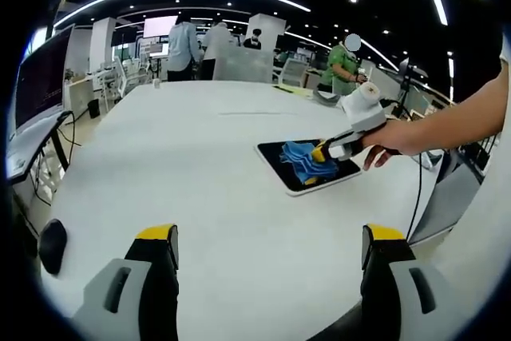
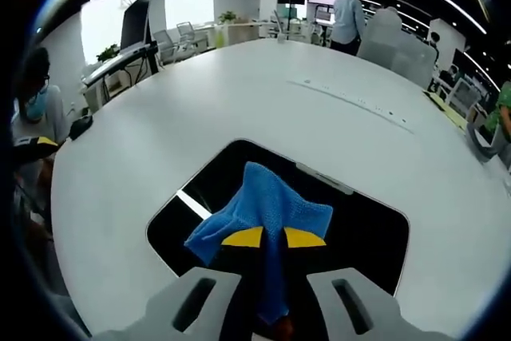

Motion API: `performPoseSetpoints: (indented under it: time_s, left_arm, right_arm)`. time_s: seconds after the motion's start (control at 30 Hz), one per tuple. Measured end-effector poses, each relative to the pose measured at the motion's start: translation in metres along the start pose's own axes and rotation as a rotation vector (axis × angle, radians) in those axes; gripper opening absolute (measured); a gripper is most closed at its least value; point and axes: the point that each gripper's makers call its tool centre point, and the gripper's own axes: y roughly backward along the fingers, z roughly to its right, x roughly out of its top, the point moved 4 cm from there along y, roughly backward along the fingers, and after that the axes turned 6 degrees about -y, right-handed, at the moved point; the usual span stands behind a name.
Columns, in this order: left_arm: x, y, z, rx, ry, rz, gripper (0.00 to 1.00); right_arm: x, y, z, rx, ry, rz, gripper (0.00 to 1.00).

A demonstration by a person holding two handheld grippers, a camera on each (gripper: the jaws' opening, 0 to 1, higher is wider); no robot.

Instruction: Wipe the mirror surface with the cleaning cloth until all visible marks leave the cleaned area.

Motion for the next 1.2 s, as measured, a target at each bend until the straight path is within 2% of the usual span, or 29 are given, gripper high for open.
performPoseSetpoints:
  time_s: [1.2]
  left_arm:
    - [-0.004,0.005,0.009,-0.015,-0.013,0.006,0.96]
  right_arm:
    - [-0.024,0.023,-0.019,0.016,-0.011,-0.013,0.04]
